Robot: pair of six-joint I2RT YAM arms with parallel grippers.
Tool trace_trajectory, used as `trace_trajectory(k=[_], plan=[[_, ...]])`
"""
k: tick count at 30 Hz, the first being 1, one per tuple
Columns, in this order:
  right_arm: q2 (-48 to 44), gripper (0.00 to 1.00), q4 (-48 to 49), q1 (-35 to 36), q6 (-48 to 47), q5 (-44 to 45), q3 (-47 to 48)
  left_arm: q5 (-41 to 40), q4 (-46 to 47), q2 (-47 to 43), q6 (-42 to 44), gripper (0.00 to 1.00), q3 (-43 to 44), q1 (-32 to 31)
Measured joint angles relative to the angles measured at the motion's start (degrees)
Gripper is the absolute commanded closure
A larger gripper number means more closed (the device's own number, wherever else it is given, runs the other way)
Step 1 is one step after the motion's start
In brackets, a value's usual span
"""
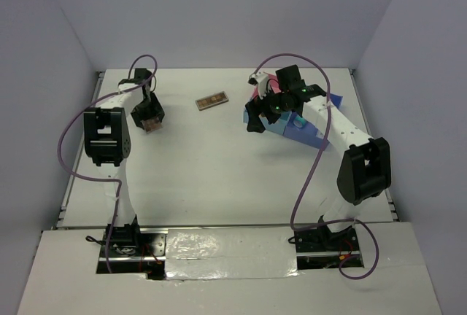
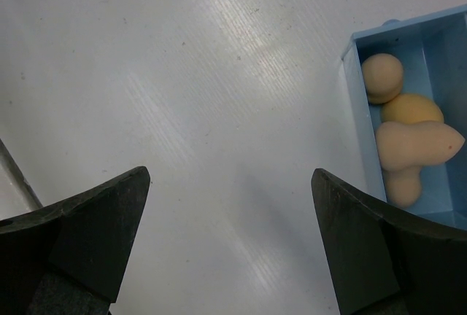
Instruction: Organize the makeup
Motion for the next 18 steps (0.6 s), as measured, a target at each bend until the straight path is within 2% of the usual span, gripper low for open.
trace_trajectory(k=[2, 4, 5, 8, 11, 12, 15, 16, 18], plan=[[-0.07, 0.00, 0.07, 0.00, 0.00, -0.07, -0.07, 0.04, 0.17, 0.00, 0.26, 0.37, -0.07, -0.13], [-0.46, 0.01, 0.28, 0.00, 0.00, -0.11, -0.66, 0.50, 0.81, -0.04, 0.55, 0.51, -0.48, -0.13], [-0.72, 0.01, 0.28, 0.00, -0.02, -0.11, -0.98, 0.94, 1.27, -0.46, 1.20, 0.63, -0.98, -0.13], [-1.14, 0.03, 0.46, 0.00, 0.00, -0.22, -1.68, 3.06, 3.67, -2.58, 3.19, 0.77, -4.04, -0.11], [-1.40, 0.07, 0.55, 0.00, 0.22, -1.03, -2.34, 7.17, 6.75, -5.84, 4.94, 1.00, -8.76, 0.22], [-1.49, 0.09, 0.57, 0.00, 0.44, -1.42, -2.56, 8.76, 7.69, -7.39, 5.73, 1.00, -10.93, 0.22], [-1.49, 0.24, 0.50, 0.00, 1.09, -3.26, -2.78, 13.77, 9.57, -13.00, 6.93, 1.00, -18.05, 0.00], [-1.49, 0.34, 0.48, -0.02, 1.27, -4.11, -2.78, 15.34, 10.64, -15.26, 7.54, 1.00, -20.65, -0.11], [-1.46, 0.45, 0.17, -0.02, 2.01, -5.88, -2.62, 19.28, 12.09, -20.41, 8.87, 1.00, -25.38, -0.28]])
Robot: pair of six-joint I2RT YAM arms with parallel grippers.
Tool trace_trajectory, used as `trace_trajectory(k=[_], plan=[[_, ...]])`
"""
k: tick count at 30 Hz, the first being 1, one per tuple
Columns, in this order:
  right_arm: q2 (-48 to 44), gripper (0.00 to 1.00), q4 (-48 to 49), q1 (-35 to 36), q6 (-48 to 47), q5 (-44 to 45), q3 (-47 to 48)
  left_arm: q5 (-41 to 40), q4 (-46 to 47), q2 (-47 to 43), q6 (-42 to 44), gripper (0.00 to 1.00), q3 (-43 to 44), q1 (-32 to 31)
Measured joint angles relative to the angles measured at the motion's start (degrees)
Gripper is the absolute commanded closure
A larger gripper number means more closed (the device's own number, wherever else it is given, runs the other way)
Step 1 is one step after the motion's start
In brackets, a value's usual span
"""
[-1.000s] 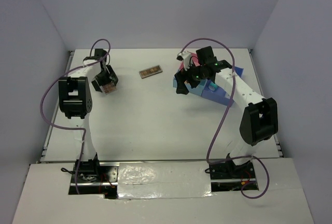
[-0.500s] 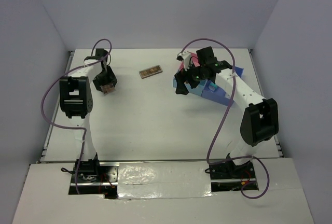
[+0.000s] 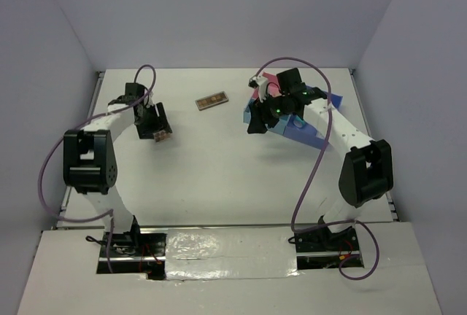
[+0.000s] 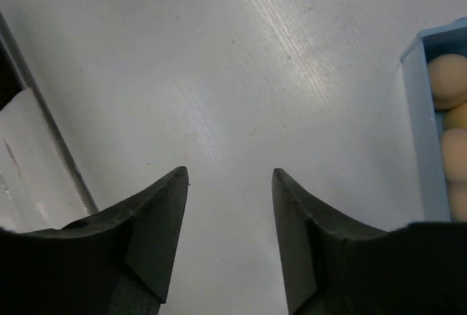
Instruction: Organize the makeup
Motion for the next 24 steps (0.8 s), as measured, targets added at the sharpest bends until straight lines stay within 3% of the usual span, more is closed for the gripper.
trace_trajectory(k=[1, 6, 12, 18, 24], plan=[[0.13, 0.51, -0.39, 0.00, 0.46, -1.22, 0.22, 2.40, 1.92, -3.28, 0.55, 1.00, -2.97, -0.20], [3.52, 0.52, -3.85, 0.00, 2.32, -7.19, 4.98, 13.75, 12.37, -16.94, 1.86, 1.00, -14.19, -2.62], [10.95, 0.43, -9.22, 0.39, 5.86, -14.19, 12.63, 22.29, 27.04, -23.71, 1.14, 1.00, -24.50, -15.61], [14.97, 0.35, -12.22, 2.23, 12.39, -18.86, 15.23, 21.14, 36.13, -25.38, 1.81, 1.00, -28.48, -28.06], [14.99, 0.29, -12.11, 6.21, 17.09, -19.08, 14.03, 17.14, 38.07, -26.03, 4.50, 1.00, -26.88, -31.45]])
